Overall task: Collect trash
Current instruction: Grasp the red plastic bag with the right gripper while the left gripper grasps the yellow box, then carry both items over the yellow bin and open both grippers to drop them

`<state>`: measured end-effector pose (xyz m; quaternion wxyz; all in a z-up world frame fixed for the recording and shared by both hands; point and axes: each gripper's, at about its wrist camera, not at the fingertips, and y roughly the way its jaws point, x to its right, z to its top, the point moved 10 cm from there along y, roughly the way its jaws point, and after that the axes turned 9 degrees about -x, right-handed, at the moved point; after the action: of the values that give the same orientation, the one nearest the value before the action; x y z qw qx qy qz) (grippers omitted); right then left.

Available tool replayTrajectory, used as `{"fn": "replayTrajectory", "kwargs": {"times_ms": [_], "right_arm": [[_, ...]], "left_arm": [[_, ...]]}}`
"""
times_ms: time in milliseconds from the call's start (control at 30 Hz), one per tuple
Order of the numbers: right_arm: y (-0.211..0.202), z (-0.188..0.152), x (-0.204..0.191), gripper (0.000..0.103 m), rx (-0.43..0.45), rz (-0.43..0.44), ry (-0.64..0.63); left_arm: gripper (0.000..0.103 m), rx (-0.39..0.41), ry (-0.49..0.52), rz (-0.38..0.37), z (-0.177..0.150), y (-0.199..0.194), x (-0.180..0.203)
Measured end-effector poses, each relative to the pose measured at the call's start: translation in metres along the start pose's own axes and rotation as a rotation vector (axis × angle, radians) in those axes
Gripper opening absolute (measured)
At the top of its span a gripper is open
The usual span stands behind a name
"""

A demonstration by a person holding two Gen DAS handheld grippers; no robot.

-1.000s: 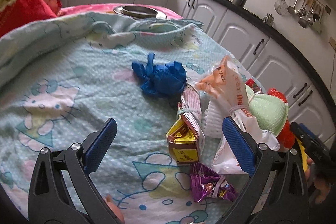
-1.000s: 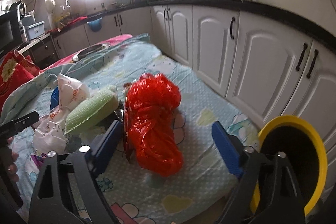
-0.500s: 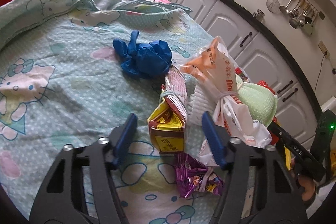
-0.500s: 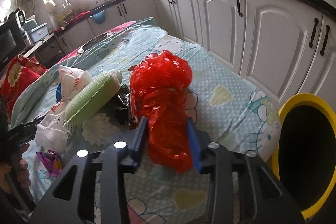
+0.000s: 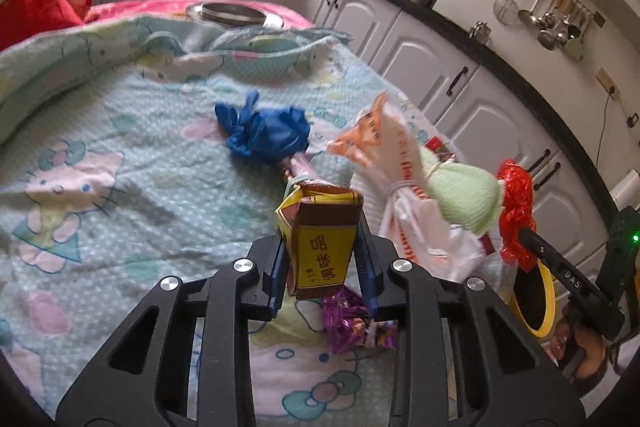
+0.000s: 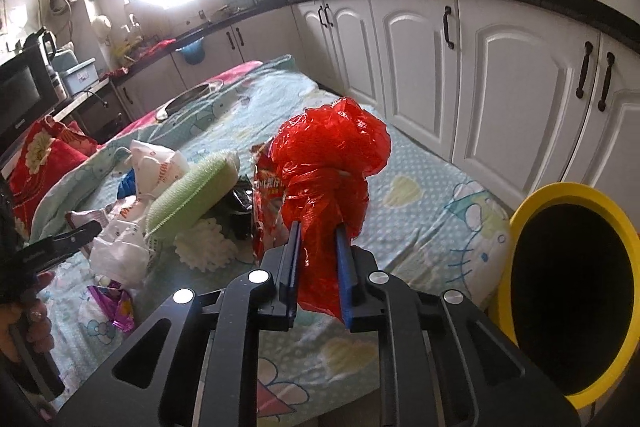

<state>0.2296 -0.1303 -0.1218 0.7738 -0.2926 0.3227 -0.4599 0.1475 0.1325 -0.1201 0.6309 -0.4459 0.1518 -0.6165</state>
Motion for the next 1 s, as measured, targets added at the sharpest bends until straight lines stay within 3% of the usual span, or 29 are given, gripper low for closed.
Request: {"fn": "replayTrajectory", "kwargs": {"times_ms": [367,633,1000], "right_arm": [[-0.033,0.011,0.002,0.015,0.065,0.007,-0.012],[-0.057,0.015,0.006,0.015,0.105,0.001,-0.024],[-0.091,0.013,0.033,0.015,0.139,-0.044,0.0]], "left_arm": [[0.021,0.1,0.071,-0.015,0.007,-0.047,0.026],[0.021,0.189,0.15,-0.056,0.024,-0.077,0.068],[0.021,0.201,0.248,-0.156,0.039,-0.064,0.145]]}}
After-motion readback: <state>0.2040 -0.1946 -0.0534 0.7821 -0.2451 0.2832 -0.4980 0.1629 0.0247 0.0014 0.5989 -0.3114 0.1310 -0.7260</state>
